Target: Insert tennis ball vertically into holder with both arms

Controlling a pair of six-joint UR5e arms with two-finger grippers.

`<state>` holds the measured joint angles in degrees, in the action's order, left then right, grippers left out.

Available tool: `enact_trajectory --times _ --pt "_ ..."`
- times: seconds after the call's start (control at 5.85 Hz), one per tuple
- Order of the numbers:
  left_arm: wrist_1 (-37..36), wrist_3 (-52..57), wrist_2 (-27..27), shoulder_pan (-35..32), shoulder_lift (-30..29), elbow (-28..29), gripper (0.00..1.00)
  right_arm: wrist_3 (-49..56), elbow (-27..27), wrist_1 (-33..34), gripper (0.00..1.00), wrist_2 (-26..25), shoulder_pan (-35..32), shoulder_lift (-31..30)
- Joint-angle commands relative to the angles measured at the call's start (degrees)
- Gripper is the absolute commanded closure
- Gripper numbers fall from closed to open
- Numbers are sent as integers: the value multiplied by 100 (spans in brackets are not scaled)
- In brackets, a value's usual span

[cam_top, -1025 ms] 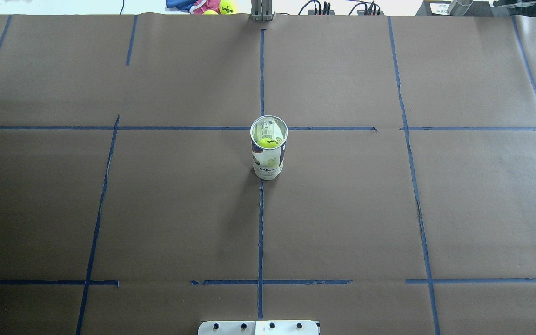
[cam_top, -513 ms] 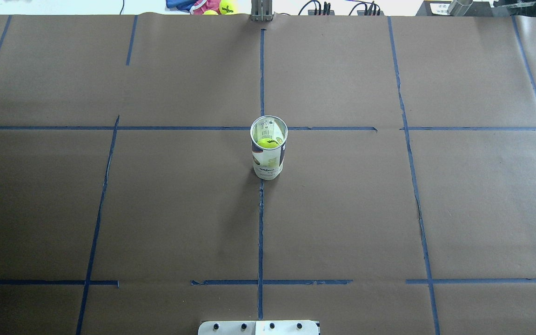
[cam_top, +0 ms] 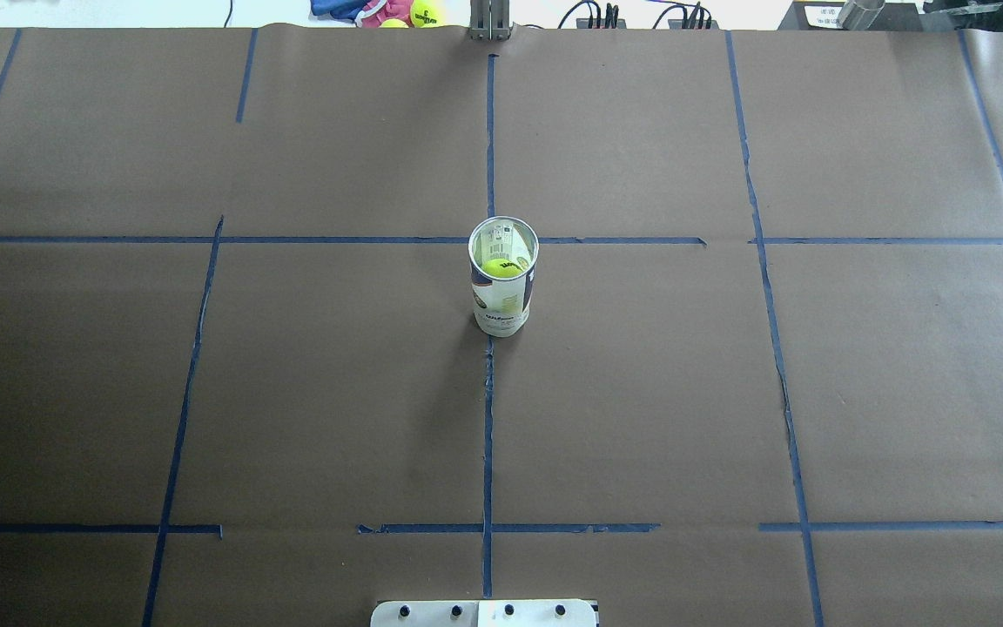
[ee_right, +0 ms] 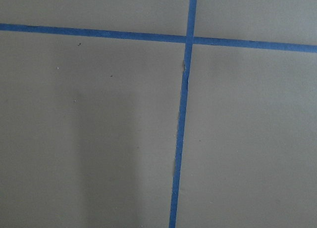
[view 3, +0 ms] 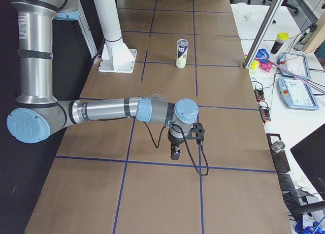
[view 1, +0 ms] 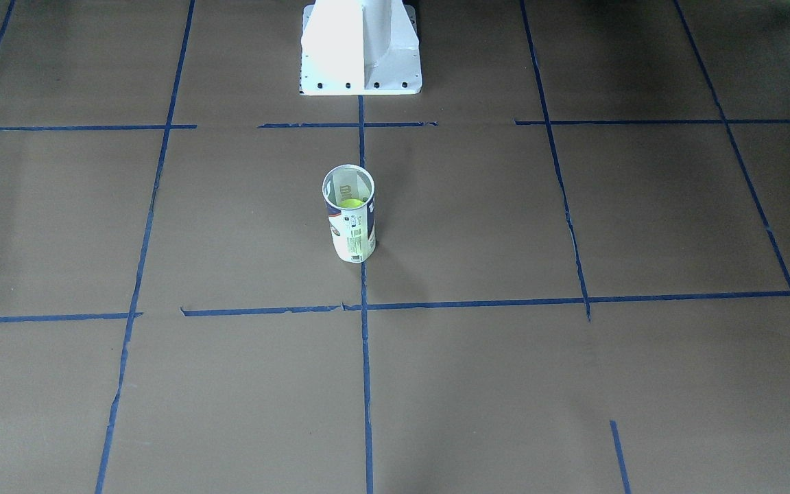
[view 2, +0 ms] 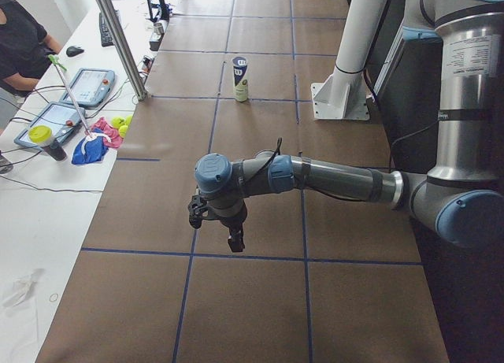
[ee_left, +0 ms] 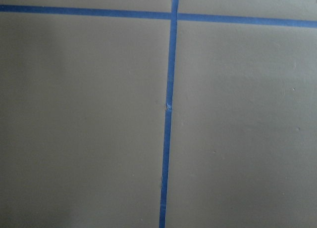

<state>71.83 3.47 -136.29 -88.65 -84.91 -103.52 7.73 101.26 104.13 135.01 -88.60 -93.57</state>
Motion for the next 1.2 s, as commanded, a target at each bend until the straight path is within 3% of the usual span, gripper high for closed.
enact_trajectory --times 0.0,0.51,1.03 --pt "15 4 -20 -12 89 -106 0 0 16 -6 0 17 1 -12" --pt "173 511 -2 -4 98 41 0 0 217 -15 0 -1 1 -187" --pt "-54 540 -38 -56 115 -239 0 0 614 -6 0 26 1 -469"
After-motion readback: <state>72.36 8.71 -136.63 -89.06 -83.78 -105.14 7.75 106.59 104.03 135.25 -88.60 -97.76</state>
